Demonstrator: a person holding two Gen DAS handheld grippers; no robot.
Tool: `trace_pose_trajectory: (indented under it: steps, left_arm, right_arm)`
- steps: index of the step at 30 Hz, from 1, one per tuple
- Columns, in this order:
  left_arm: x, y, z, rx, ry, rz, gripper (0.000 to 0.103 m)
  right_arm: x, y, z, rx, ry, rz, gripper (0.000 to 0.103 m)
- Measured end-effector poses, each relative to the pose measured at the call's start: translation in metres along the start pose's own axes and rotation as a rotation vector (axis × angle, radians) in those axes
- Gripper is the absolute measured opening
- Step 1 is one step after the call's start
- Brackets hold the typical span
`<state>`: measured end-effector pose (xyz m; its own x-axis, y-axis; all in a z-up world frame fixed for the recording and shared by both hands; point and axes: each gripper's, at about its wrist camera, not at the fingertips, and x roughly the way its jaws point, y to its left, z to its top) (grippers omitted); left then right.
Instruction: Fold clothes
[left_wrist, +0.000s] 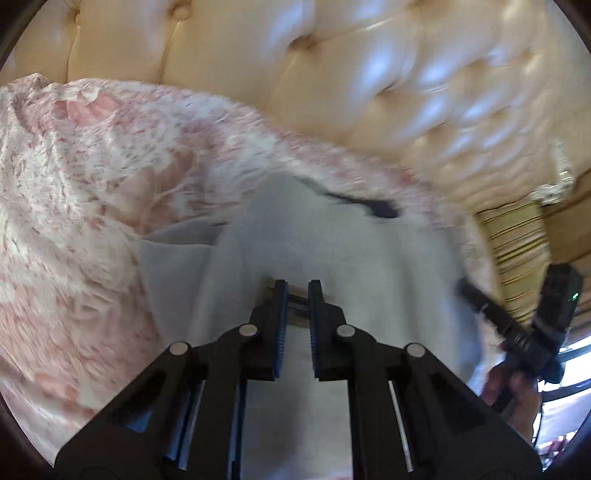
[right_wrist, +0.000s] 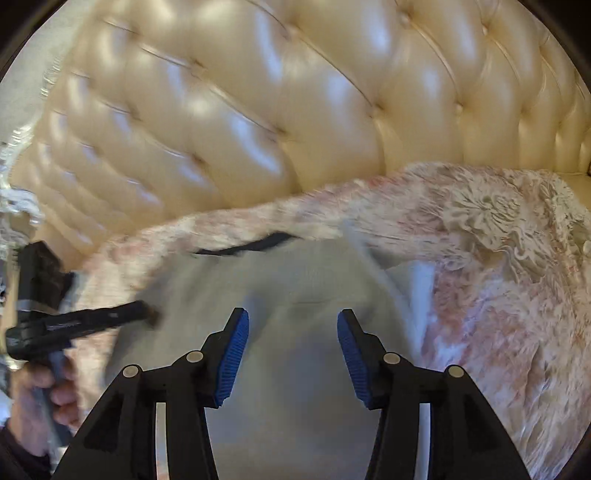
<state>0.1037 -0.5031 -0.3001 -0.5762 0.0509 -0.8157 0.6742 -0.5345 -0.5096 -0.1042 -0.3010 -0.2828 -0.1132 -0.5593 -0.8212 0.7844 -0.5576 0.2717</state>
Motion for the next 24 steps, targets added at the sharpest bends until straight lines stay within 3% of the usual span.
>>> trace_pose_trajectory:
  steps: [4,6,9,11,14,15,17,18,21,24]
  left_arm:
    - [-0.003,0.023,0.003,-0.031,-0.002,0.052,0.008]
    - [-0.005,0.03,0.001,-0.032,0.001,0.066,0.008]
    - [-0.024,0.031,-0.003,-0.048,-0.053,0.065,0.009]
    - [-0.044,0.034,-0.006,-0.067,-0.106,0.049,0.012]
    - [-0.074,0.051,-0.011,-0.142,-0.138,-0.048,0.026]
    - [-0.082,0.059,-0.014,-0.176,-0.142,-0.091,0.043]
    - [-0.095,0.073,-0.023,-0.238,-0.149,-0.182,0.066]
    - [-0.099,0.078,-0.027,-0.257,-0.15,-0.227,0.071]
    - [-0.094,0.092,-0.037,-0.298,-0.085,-0.321,0.074]
    - [-0.08,0.101,-0.041,-0.31,-0.023,-0.377,0.074]
  right_arm:
    - [0.01,-0.034,0.004,0.015,0.009,-0.113,0.045]
    - [0.011,-0.051,0.005,0.034,0.008,-0.154,0.053]
    - [0.002,-0.052,0.006,0.032,-0.006,-0.156,0.054]
    - [-0.018,-0.042,0.006,-0.007,-0.06,-0.192,0.056]
    - [-0.061,-0.033,0.001,-0.036,-0.141,-0.223,0.066]
    - [-0.07,-0.034,0.001,-0.031,-0.147,-0.224,0.074]
    - [-0.09,-0.037,-0.008,0.0,-0.145,-0.18,0.084]
    - [-0.096,-0.04,-0.013,0.018,-0.136,-0.147,0.084]
    - [-0.105,-0.049,-0.031,0.082,-0.08,-0.02,0.084]
    - [-0.108,-0.055,-0.046,0.124,-0.032,0.045,0.084]
